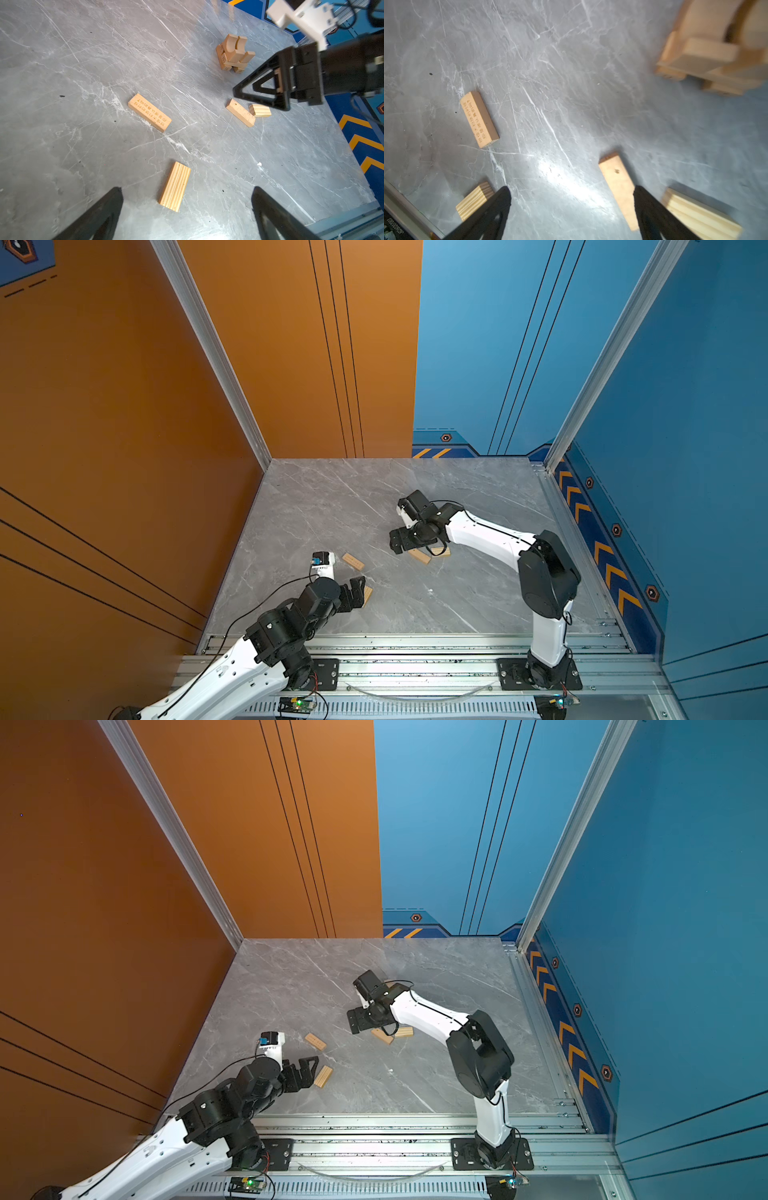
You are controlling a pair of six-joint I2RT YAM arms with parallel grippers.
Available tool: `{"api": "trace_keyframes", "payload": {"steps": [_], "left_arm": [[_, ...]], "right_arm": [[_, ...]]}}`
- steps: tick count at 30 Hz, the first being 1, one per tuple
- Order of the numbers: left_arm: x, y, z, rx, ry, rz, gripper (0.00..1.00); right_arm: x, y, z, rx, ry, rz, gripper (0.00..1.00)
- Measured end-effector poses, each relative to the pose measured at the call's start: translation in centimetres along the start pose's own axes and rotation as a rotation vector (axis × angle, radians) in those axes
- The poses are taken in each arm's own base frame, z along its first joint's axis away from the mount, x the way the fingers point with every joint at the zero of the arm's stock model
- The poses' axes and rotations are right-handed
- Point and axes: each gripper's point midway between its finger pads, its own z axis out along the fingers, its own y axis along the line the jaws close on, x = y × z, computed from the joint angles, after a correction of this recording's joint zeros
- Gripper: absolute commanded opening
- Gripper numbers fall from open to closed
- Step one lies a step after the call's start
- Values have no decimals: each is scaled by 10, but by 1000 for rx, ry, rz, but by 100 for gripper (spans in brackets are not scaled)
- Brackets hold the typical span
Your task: Build the wood block tower
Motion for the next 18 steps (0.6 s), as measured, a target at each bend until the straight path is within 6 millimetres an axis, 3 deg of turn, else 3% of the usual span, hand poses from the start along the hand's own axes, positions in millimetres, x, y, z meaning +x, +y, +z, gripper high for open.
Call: {"api": "trace_keyframes", "payload": {"steps": [3,6,11,18], "left_arm": [[1,0,2,-5,7,3,98],[3,-5,5,6,21,6,98],[17,-35,17,89,75,57,98],[55,-71,32,164,181,212,98]], "right_arm": [[3,-16,-7,17,-2,8,85],[14,-30,0,37,29,14,81],[28,-40,7,53,67,13,78],[38,-45,23,67,109,14,70]]}}
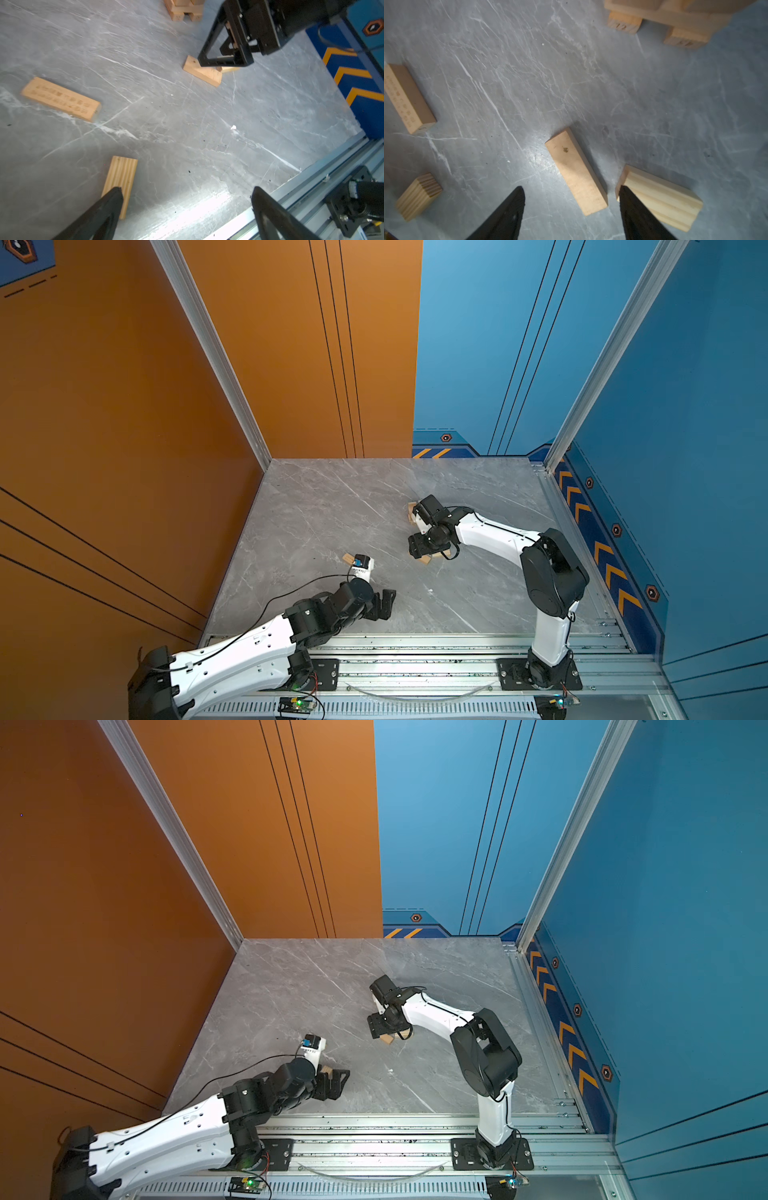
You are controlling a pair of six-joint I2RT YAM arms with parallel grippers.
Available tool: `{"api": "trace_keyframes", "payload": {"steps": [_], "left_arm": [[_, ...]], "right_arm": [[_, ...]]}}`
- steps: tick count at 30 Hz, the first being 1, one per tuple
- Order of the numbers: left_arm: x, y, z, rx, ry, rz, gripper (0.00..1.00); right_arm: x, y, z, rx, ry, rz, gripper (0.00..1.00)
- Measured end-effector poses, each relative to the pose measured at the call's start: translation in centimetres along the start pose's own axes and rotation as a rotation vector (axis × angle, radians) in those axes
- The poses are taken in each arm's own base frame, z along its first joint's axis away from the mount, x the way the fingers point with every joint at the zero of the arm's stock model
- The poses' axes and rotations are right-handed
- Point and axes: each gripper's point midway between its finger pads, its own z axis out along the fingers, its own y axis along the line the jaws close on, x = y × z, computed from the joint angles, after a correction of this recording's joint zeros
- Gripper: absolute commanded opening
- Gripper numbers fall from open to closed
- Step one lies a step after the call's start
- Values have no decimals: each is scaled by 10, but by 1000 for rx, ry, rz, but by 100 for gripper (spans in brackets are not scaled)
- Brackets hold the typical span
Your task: Build the wood block tower
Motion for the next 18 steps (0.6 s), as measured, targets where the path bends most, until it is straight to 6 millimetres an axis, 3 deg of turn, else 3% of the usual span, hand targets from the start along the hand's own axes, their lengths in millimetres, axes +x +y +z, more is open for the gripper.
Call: {"api": "trace_keyframes", "payload": {"steps": [9,18], "left_arm": [[-3,-21,6,68,-12,45,98],[-14,-25,-9,109,-61,35,98]], "right_arm": [[7,-5,17,18,36,4,63],[14,-5,29,33,64,-3,56]]}}
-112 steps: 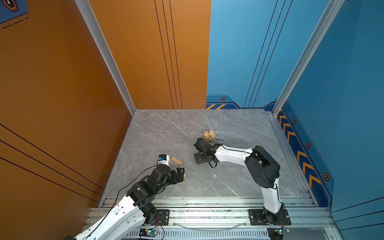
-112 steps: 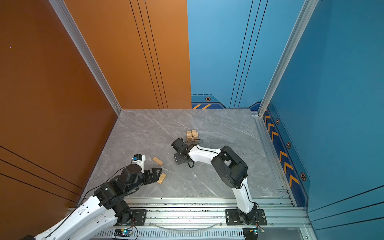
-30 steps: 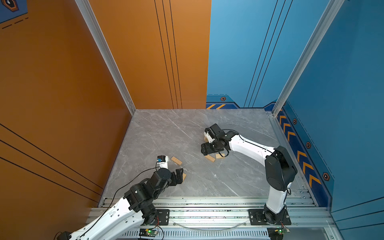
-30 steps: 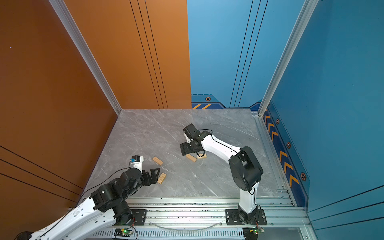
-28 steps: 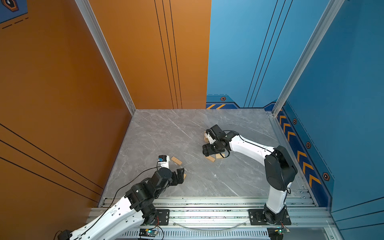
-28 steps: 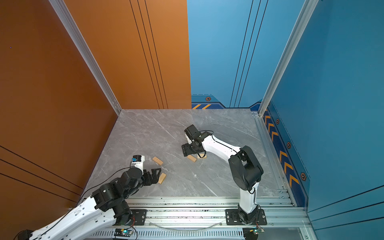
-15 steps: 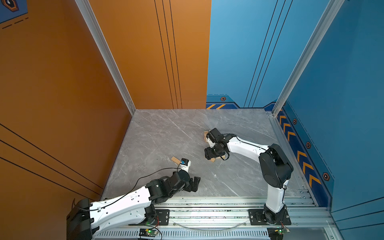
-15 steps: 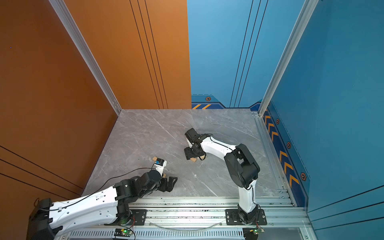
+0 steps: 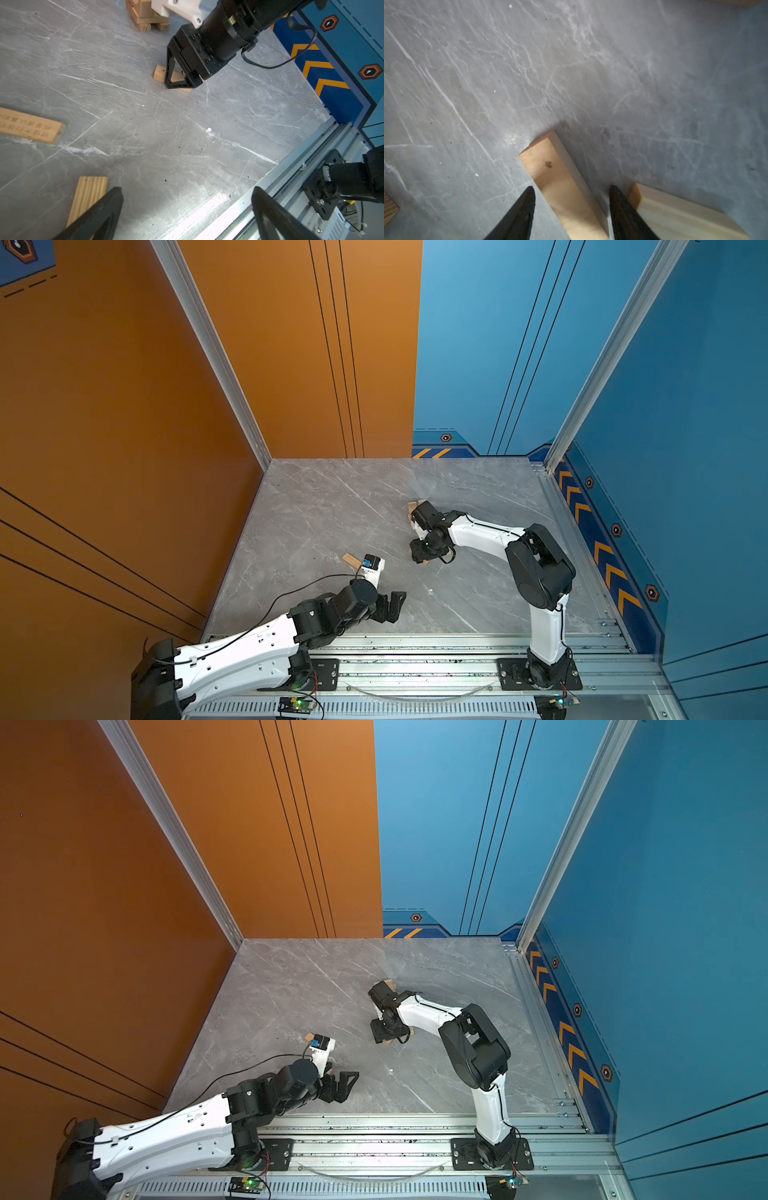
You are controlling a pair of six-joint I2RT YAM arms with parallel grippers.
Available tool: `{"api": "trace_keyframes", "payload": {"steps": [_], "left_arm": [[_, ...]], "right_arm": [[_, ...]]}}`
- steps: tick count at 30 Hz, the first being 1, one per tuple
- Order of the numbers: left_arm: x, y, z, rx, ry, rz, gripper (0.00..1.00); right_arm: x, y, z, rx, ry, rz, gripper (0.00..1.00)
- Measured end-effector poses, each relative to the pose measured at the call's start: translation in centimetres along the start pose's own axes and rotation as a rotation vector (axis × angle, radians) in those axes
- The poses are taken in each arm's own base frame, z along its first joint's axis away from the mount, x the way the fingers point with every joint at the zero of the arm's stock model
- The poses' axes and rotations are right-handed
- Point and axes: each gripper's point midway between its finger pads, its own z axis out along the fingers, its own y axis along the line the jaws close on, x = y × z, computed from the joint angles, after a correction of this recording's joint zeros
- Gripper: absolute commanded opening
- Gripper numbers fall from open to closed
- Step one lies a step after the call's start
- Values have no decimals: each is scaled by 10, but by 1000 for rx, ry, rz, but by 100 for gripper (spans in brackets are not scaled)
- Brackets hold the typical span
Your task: Build the wood block tower
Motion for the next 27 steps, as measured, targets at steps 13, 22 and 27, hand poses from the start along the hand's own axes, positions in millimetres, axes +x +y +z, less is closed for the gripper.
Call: {"api": "trace_keyframes", "payload": {"steps": [13,22,27], "left_arm": [[3,16,-16,-11,-27,-16,98],[0,24,-27,-12,-54,-34,98],[-2,32,-28,-35,-60,-40,98]], "right_arm": [[16,23,4,125,4,-116,38],[13,14,3,181,12,-76,43],[7,15,4,182,9,-55,45]]}}
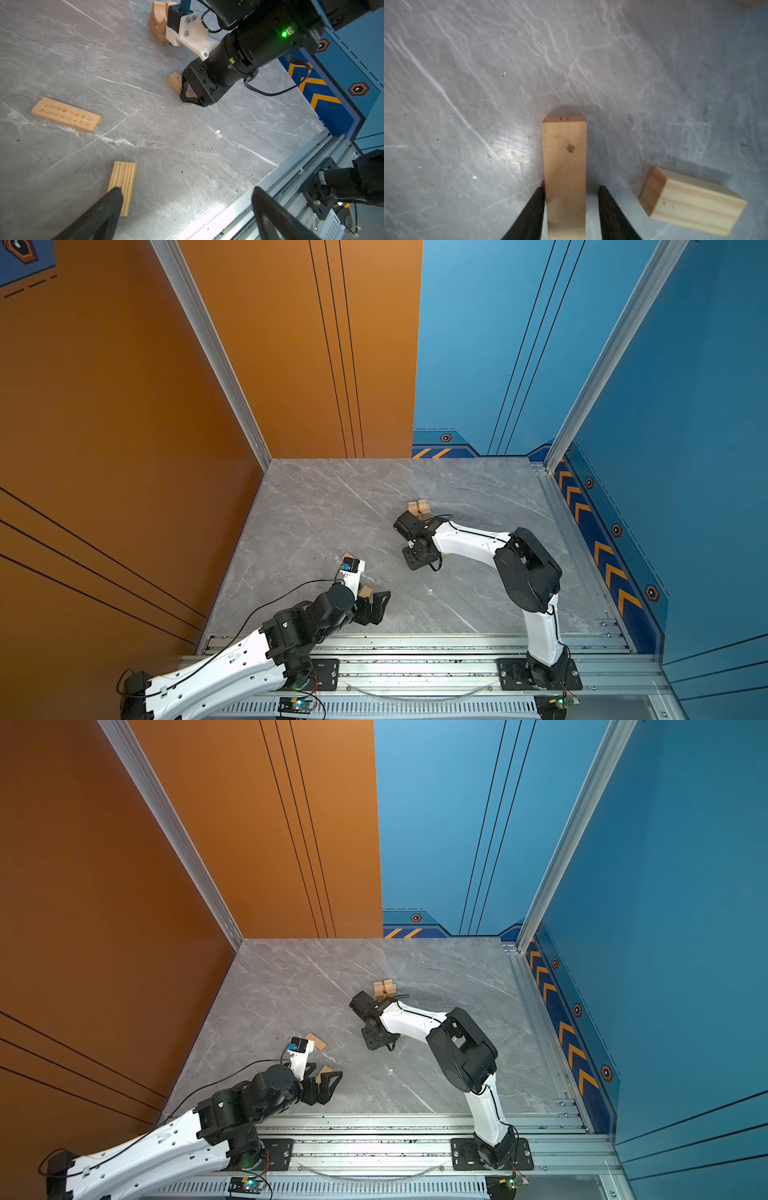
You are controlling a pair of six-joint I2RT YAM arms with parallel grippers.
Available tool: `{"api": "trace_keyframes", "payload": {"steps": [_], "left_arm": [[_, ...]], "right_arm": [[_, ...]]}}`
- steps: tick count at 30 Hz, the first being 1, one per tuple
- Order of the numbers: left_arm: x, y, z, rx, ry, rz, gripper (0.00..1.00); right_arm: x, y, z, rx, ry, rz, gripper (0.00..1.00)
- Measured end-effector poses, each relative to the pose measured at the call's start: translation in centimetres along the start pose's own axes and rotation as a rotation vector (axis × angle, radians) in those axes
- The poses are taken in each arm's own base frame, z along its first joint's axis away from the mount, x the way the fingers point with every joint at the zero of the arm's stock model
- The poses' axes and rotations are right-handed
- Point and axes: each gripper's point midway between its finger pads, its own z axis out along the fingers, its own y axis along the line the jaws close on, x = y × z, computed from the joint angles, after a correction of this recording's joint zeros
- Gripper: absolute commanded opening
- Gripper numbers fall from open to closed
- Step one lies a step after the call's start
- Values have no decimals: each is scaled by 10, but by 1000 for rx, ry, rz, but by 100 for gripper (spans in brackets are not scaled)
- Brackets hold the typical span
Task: Build the wood block tower
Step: 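Lift the long block upright with the right gripper toward the structure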
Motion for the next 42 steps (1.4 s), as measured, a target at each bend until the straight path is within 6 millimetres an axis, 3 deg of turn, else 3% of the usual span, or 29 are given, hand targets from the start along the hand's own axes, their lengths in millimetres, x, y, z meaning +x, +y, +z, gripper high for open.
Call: {"api": "trace_keyframes", "payload": {"steps": [10,16,22,29,35,42], "left_arm": [[-1,10,3,-30,10,-15,98],[-1,17,8,-57,28,-22,98],[-13,23,9,-90,32,-25,98],[-38,34,6,-120,-5,-69,98],[-42,45,13,-140,24,-117,98],[-64,37,25,-118,52,-128,98]], "right_arm": [[-4,2,2,-6,2,19,25],[-5,1,2,-11,2,27,24],[-6,-2,-1,-20,4,38,23],[-17,-16,-27,-37,-38,78,22],[-32,-26,-51,-43,-78,101,23],[-64,-49,-78,-43,-140,142,23]]}}
